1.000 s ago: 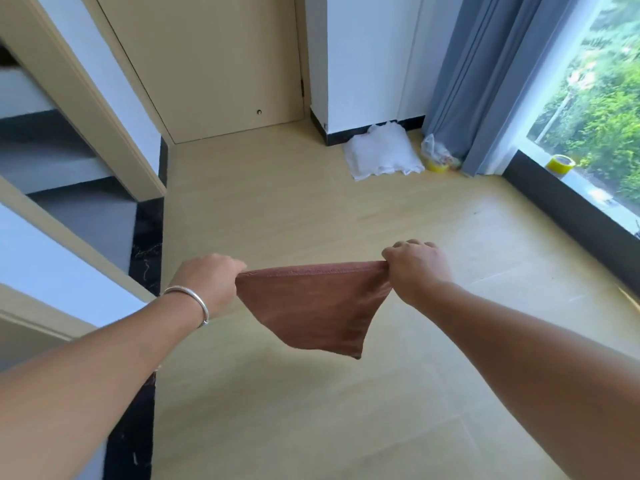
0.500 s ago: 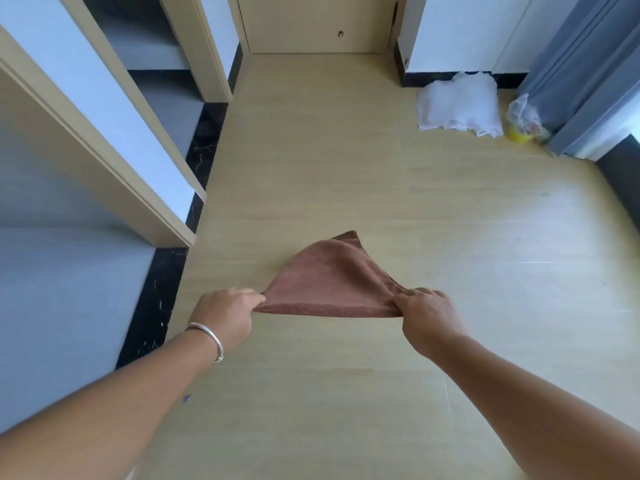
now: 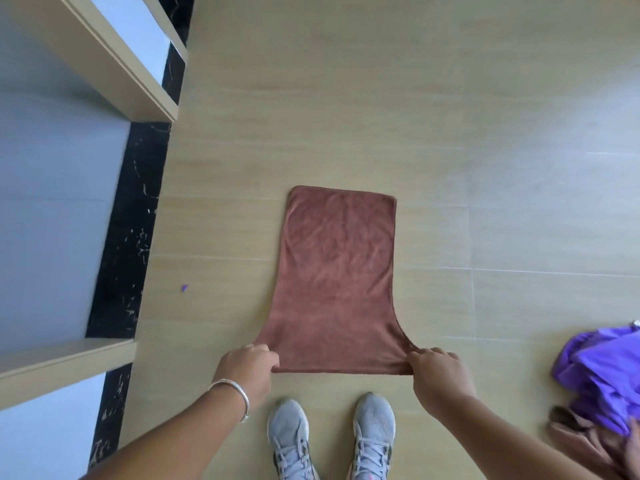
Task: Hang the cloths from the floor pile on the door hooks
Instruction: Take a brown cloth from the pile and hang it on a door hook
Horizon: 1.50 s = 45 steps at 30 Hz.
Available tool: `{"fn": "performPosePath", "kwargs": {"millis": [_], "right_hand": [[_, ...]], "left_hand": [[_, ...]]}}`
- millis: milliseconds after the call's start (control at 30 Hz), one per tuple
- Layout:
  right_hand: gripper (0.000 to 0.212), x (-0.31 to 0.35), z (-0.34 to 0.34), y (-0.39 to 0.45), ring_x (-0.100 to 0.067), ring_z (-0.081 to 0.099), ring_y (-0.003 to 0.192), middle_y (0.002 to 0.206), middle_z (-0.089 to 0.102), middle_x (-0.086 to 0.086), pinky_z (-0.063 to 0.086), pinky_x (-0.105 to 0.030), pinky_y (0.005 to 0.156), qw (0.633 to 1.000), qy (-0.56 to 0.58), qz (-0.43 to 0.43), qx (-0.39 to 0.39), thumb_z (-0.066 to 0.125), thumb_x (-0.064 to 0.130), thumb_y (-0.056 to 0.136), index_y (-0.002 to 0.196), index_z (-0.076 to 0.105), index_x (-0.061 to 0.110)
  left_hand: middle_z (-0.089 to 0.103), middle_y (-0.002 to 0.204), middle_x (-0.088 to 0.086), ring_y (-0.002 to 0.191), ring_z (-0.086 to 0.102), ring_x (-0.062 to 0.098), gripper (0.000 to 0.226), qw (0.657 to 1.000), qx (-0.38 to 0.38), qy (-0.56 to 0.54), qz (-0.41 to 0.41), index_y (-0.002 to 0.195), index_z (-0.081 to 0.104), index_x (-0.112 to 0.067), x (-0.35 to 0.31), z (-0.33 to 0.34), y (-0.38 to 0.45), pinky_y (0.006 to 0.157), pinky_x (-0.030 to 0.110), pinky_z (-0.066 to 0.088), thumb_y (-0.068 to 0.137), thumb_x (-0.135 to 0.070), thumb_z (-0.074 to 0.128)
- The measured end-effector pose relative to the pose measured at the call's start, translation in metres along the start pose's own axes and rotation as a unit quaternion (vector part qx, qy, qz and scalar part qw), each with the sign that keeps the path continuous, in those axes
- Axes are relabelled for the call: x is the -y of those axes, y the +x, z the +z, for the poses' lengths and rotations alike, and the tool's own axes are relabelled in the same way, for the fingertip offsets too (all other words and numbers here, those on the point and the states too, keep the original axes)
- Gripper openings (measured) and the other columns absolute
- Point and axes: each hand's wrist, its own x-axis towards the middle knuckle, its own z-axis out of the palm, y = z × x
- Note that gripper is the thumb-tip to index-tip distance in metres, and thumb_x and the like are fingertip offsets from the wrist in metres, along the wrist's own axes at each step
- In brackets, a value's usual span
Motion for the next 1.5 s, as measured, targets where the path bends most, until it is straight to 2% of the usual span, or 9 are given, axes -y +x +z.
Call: {"fn": "performPosePath", "kwargs": {"millis": [200, 500, 767, 1000, 1100, 1200, 1300, 1400, 1500], "right_hand": [[0.030, 0.000, 0.029, 0.028, -0.020, 0.058, 0.097, 0.096, 0.066, 0.005, 0.033, -0.030, 0.070, 1.000, 0.024, 0.017, -0.005, 0.041, 0.011, 0.078, 0.094, 0.063, 0.025], [0.019, -0.017, -0.026, 0.167, -0.030, 0.060, 0.079, 0.085, 0.064, -0.004, 0.043, -0.030, 0.064, 0.972, 0.119, 0.117, -0.163, 0.045, 0.009, 0.069, 0.077, 0.058, 0.020], [0.025, -0.038, -0.038, 0.330, -0.027, 0.051, 0.071, 0.069, 0.049, 0.000, 0.042, -0.027, 0.064, 0.956, 0.131, 0.162, -0.209, 0.047, 0.006, 0.070, 0.086, 0.061, 0.019], [0.041, -0.053, 0.017, 0.408, -0.029, 0.054, 0.099, 0.108, 0.058, -0.005, 0.041, -0.033, 0.080, 0.943, 0.122, 0.137, -0.278, 0.047, 0.002, 0.077, 0.113, 0.057, 0.018], [0.048, -0.050, 0.038, 0.387, -0.026, 0.043, 0.120, 0.130, 0.047, -0.003, 0.035, -0.038, 0.098, 0.932, 0.095, 0.078, -0.341, 0.052, 0.014, 0.080, 0.128, 0.047, 0.022], [0.050, -0.029, 0.070, 0.347, -0.026, 0.038, 0.131, 0.140, 0.044, -0.005, 0.032, -0.041, 0.109, 0.941, 0.037, -0.068, -0.329, 0.051, 0.026, 0.083, 0.133, 0.045, 0.022], [0.061, -0.014, 0.113, 0.321, -0.026, 0.032, 0.140, 0.149, 0.038, -0.006, 0.025, -0.044, 0.113, 0.954, -0.058, -0.158, -0.249, 0.053, 0.044, 0.085, 0.142, 0.040, 0.026], [0.075, -0.016, 0.133, 0.321, -0.026, 0.007, 0.148, 0.161, 0.010, -0.006, 0.012, -0.049, 0.117, 0.970, -0.115, -0.151, -0.149, 0.027, 0.066, 0.088, 0.153, 0.014, 0.030], [0.078, -0.021, 0.119, 0.340, -0.024, -0.005, 0.148, 0.161, -0.006, -0.004, 0.008, -0.048, 0.118, 0.969, -0.144, -0.141, -0.146, 0.010, 0.071, 0.086, 0.152, -0.004, 0.032]], "left_hand": [[0.062, 0.090, -0.010, 0.082, 0.059, 0.016, 0.033, 0.988, -0.010, -0.133, -0.080, 0.082, 0.057, -0.037, 0.004, 0.040, 0.025, 0.064, 0.026, 0.039, 0.078, -0.009, 0.041], [0.065, 0.076, -0.006, 0.076, 0.060, 0.025, 0.022, 0.916, -0.179, -0.340, -0.115, 0.066, 0.058, -0.032, 0.017, -0.021, 0.172, 0.065, 0.029, 0.046, 0.071, -0.025, 0.038], [0.069, 0.081, -0.005, 0.074, 0.062, 0.017, 0.018, 0.886, -0.221, -0.394, -0.100, 0.079, 0.066, -0.023, 0.035, -0.048, 0.351, 0.057, 0.024, 0.040, 0.079, -0.012, 0.053], [0.069, 0.105, -0.001, 0.080, 0.061, 0.019, 0.020, 0.867, -0.299, -0.382, -0.108, 0.094, 0.064, -0.027, 0.049, -0.003, 0.433, 0.066, 0.026, 0.043, 0.083, -0.012, 0.057], [0.057, 0.124, 0.006, 0.106, 0.056, 0.028, 0.043, 0.881, -0.354, -0.302, -0.091, 0.123, 0.055, -0.020, 0.047, 0.014, 0.415, 0.089, 0.037, 0.047, 0.081, -0.012, 0.059], [0.047, 0.137, 0.014, 0.122, 0.048, 0.035, 0.057, 0.903, -0.407, -0.128, 0.047, 0.133, 0.052, -0.013, 0.031, 0.047, 0.368, 0.100, 0.046, 0.042, 0.077, -0.015, 0.066], [0.038, 0.149, 0.012, 0.134, 0.041, 0.030, 0.060, 0.932, -0.319, 0.018, 0.170, 0.142, 0.046, -0.020, 0.024, 0.101, 0.331, 0.109, 0.048, 0.034, 0.085, -0.040, 0.050], [0.028, 0.156, 0.010, 0.143, 0.028, 0.027, 0.066, 0.949, -0.246, 0.082, 0.178, 0.148, 0.035, -0.026, 0.030, 0.132, 0.325, 0.115, 0.048, 0.019, 0.088, -0.054, 0.034], [0.020, 0.158, 0.009, 0.146, 0.021, 0.026, 0.068, 0.951, -0.231, 0.111, 0.174, 0.150, 0.028, -0.029, 0.037, 0.120, 0.343, 0.117, 0.048, 0.015, 0.089, -0.059, 0.025]]}}
